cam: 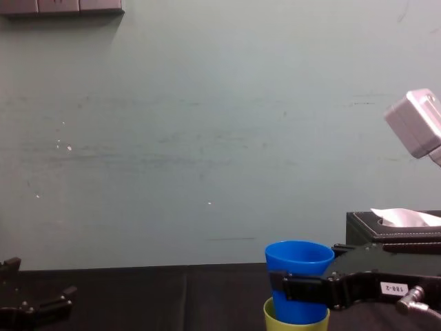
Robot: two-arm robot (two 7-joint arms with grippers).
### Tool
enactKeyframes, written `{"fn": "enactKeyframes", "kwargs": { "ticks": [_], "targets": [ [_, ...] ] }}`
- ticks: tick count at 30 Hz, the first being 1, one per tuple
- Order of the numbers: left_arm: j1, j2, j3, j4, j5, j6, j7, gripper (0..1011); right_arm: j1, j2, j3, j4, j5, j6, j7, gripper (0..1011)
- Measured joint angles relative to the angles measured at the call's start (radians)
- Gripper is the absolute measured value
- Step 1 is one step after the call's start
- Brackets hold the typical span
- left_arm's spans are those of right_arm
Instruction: Stack the three plastic cups sequentially using one hand.
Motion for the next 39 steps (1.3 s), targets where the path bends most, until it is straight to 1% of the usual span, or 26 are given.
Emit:
{"fn": "enactKeyframes", "kwargs": {
  "ticks": [15,25,27,29,31,33,34,38,39],
  "targets": [
    [0.0,0.0,0.0,0.0,0.0,0.0,0.0,1011,-0.013,-0.008,-0.003,0.007,-0.014,-0.006,0.001,728],
    [0.0,0.0,0.0,0.0,0.0,0.0,0.0,1011,-0.012,-0.008,-0.002,0.007,-0.013,-0.006,0.001,728],
    [0.0,0.0,0.0,0.0,0.0,0.0,0.0,1011,-0.012,-0.008,-0.002,0.007,-0.013,-0.006,0.001,741],
    [0.0,0.0,0.0,0.0,0.0,0.0,0.0,1011,-0.012,-0.008,-0.002,0.007,-0.013,-0.006,0.001,784],
    [0.0,0.0,0.0,0.0,0.0,0.0,0.0,1011,-0.012,-0.008,-0.002,0.007,-0.013,-0.006,0.001,852],
    [0.0,0.0,0.0,0.0,0.0,0.0,0.0,1011,-0.012,-0.007,-0.002,0.007,-0.013,-0.005,0.001,878],
    [0.0,0.0,0.0,0.0,0.0,0.0,0.0,1011,-0.012,-0.007,-0.002,0.007,-0.013,-0.005,0.001,934],
    [0.0,0.0,0.0,0.0,0.0,0.0,0.0,1011,-0.012,-0.007,-0.002,0.006,-0.012,-0.005,0.001,1003],
    [0.0,0.0,0.0,0.0,0.0,0.0,0.0,1011,-0.012,-0.007,-0.002,0.006,-0.012,-0.005,0.001,1003]
  ]
}}
